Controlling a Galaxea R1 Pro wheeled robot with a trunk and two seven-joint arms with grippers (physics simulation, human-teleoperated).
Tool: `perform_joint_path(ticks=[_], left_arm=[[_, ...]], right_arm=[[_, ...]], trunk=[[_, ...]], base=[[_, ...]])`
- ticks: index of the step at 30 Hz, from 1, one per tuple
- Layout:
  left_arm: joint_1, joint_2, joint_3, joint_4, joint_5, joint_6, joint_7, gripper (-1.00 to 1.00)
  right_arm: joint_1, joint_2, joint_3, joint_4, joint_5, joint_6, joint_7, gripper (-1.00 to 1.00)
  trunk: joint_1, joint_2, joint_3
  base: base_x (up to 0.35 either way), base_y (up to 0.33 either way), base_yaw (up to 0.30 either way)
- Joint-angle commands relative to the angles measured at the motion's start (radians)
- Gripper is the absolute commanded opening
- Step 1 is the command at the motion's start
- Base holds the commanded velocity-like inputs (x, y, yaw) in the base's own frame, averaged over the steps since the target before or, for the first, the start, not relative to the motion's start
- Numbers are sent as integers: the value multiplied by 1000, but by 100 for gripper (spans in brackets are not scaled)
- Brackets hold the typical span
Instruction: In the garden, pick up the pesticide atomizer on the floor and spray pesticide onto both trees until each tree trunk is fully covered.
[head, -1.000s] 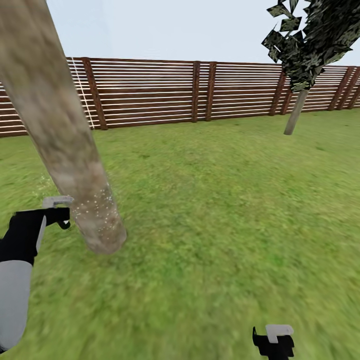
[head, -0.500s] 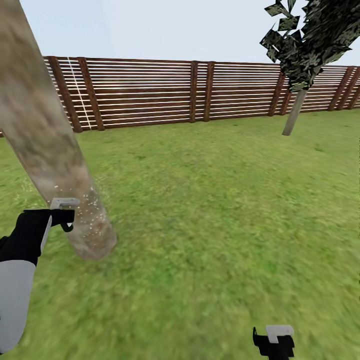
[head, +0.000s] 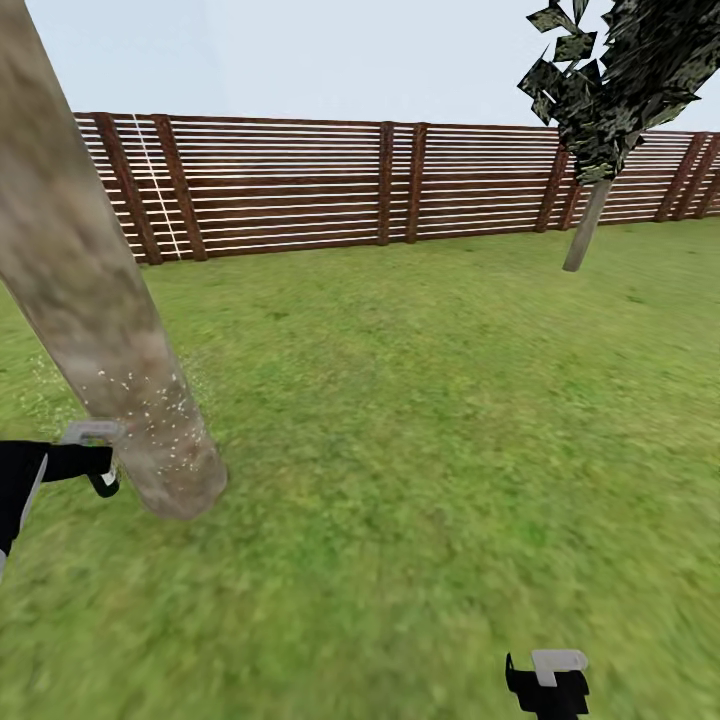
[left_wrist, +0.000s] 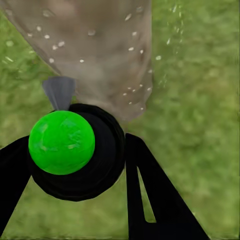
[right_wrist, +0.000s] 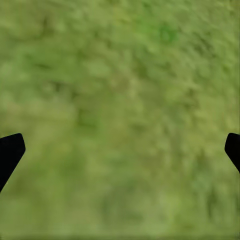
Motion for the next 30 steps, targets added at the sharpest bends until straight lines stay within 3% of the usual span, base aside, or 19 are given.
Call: perform_joint_path(ticks=[1,7,12,19,30], left_arm=[[10,0,0,-1,1,0,1,-100],[16,0,4,-9,2,0,7,-100],[16,-1,5,-11,2,0,9,-100],[16,-4,7,-9,3,0,8,-100],[16,-7,8,-12,3,-2,10,-100]], right_arm=[[0,0,0,0,0,0,0,100],[0,1,1,0,0,0,1,100],[0,1,2,0,0,0,1,100],[0,1,2,0,0,0,1,100],[0,1,2,0,0,0,1,100]], trunk=[[0,0,0],[0,0,0],[0,0,0],[0,0,0],[0,0,0]], base=[[0,0,0],[51,5,10],[285,107,244],[14,4,236],[57,-228,7]])
